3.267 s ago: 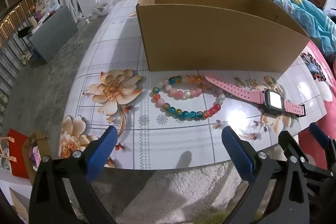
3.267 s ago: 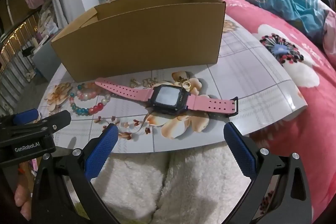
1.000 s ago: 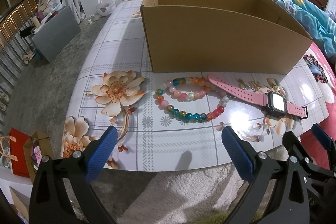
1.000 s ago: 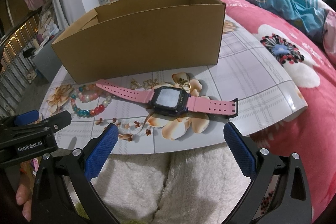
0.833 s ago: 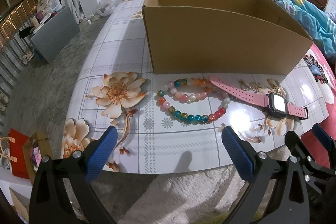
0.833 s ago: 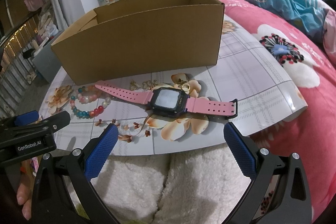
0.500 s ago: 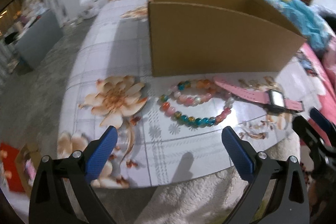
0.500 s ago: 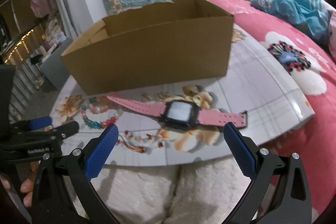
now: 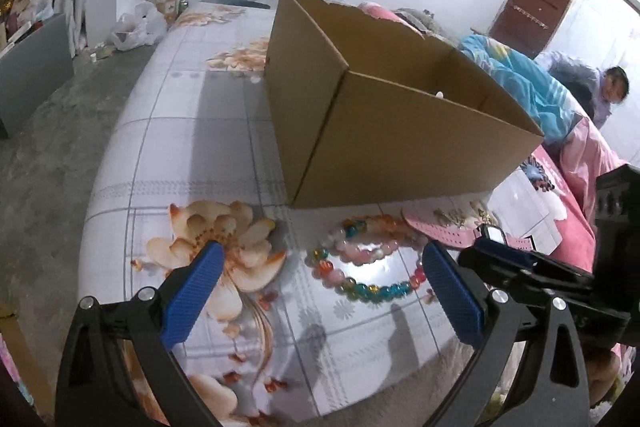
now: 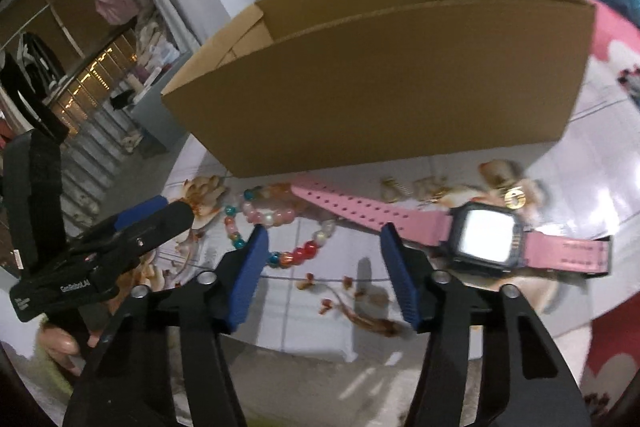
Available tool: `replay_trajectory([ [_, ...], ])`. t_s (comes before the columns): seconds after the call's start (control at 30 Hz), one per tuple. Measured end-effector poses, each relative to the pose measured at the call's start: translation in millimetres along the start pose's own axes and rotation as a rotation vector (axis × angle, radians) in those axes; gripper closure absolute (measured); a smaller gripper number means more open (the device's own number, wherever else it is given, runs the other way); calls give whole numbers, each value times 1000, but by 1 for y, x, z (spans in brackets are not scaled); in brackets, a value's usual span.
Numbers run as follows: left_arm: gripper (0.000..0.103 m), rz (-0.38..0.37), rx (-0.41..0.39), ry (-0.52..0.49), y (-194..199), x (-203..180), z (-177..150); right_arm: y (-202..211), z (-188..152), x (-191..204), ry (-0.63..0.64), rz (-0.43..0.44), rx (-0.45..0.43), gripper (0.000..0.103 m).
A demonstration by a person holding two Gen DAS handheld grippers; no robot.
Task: Organize jewelry
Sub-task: 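Grasp the multicolour bead bracelet with the left gripper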
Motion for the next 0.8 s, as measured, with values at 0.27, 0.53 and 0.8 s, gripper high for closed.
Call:
replay_trajectory([
  [0.27,43,-46,51,-137,-14,-11,-6,-19,-3,1,-19,-30,60,67],
  [0.53,73,-70,117,-195,-32,-12,-12,-31,-4,12,32,-121,73,68],
  [0.8,93,-73,139,-216,-39,-14,-17,-47,-6,29,80,-153,71,72],
])
Point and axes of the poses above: each gripper's, at about its wrist camera, not at the fingertips, and y roughly against the way its jaws point, x to its left, z to its top, the point moved 4 cm from there along -y, roughly the way its jaws point, and after that the axes turned 11 degrees about -x, right-handed, at the moved point
